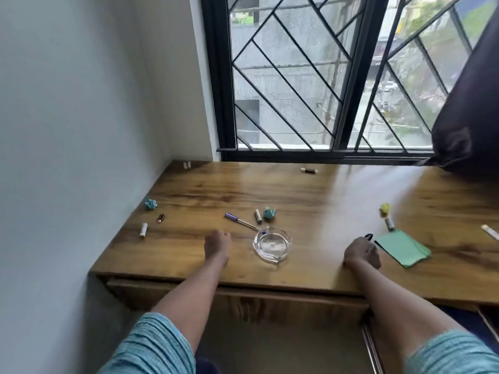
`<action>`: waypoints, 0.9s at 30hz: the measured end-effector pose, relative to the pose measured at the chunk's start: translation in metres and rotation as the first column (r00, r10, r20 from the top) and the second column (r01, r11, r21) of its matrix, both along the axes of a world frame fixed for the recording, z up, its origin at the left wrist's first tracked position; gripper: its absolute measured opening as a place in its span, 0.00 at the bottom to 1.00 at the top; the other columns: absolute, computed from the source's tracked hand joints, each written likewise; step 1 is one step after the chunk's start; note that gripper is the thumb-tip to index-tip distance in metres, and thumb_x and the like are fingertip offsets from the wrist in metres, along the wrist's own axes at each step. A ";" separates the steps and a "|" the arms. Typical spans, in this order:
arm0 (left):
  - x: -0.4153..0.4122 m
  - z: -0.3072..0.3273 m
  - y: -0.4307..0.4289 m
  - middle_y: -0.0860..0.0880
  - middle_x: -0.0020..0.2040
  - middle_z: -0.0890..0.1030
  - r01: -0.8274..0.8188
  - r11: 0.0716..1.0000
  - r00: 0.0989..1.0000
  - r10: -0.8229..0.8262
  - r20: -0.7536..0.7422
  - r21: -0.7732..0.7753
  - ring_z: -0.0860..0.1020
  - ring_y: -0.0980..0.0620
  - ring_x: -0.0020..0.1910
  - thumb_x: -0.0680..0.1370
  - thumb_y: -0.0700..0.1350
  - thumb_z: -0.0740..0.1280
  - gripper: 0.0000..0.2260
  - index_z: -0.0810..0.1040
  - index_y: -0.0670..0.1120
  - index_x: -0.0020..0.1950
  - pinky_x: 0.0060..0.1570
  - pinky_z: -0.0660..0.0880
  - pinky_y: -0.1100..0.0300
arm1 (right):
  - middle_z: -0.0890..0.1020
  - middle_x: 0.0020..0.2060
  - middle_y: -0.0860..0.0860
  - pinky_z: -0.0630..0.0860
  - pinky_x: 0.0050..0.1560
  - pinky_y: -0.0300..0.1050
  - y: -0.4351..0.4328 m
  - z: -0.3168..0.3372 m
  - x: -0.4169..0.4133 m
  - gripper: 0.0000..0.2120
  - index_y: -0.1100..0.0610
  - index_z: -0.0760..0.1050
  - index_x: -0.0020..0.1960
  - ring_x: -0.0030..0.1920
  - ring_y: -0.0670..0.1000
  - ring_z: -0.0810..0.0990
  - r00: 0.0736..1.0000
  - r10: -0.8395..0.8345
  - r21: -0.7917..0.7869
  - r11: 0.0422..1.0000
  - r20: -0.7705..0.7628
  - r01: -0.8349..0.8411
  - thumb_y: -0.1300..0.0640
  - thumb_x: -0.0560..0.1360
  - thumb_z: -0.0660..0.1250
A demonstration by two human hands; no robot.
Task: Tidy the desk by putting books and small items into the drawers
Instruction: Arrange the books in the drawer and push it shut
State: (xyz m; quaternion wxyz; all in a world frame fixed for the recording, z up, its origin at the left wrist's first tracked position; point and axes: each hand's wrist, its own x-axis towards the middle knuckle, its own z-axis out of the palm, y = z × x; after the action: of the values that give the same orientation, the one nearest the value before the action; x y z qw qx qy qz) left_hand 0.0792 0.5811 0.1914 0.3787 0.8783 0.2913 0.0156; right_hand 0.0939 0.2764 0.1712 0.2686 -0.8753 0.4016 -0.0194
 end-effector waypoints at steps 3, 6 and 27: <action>0.057 -0.018 0.010 0.38 0.54 0.82 -0.080 0.995 0.994 0.075 -0.078 -0.055 0.81 0.40 0.54 0.76 0.41 0.63 0.12 0.82 0.38 0.54 0.53 0.79 0.54 | 0.80 0.55 0.65 0.74 0.58 0.53 0.013 0.000 0.033 0.15 0.69 0.77 0.56 0.57 0.63 0.79 0.999 -0.008 0.065 0.998 0.045 0.006 0.63 0.80 0.56; 0.110 -0.043 0.010 0.39 0.52 0.83 -0.122 0.988 0.987 0.111 -0.117 -0.099 0.83 0.42 0.50 0.72 0.43 0.70 0.12 0.82 0.39 0.53 0.50 0.81 0.52 | 0.82 0.51 0.62 0.76 0.53 0.49 0.030 0.005 0.055 0.11 0.65 0.79 0.54 0.54 0.61 0.81 0.992 0.126 0.035 0.991 0.031 -0.127 0.64 0.76 0.62; 0.112 0.031 0.009 0.37 0.51 0.83 -0.245 0.928 0.957 0.278 0.085 -0.280 0.81 0.40 0.53 0.74 0.43 0.68 0.13 0.81 0.35 0.53 0.50 0.78 0.52 | 0.81 0.55 0.60 0.76 0.54 0.49 0.047 0.025 0.064 0.14 0.62 0.77 0.58 0.56 0.61 0.80 0.971 0.239 -0.062 0.969 0.008 -0.238 0.59 0.79 0.57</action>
State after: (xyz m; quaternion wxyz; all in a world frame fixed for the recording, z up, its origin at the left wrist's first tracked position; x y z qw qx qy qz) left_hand 0.1908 0.5902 0.2229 0.5050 0.7701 0.3813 0.0807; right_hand 0.1584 0.3231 0.1959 0.2452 -0.9248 0.2908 -0.0058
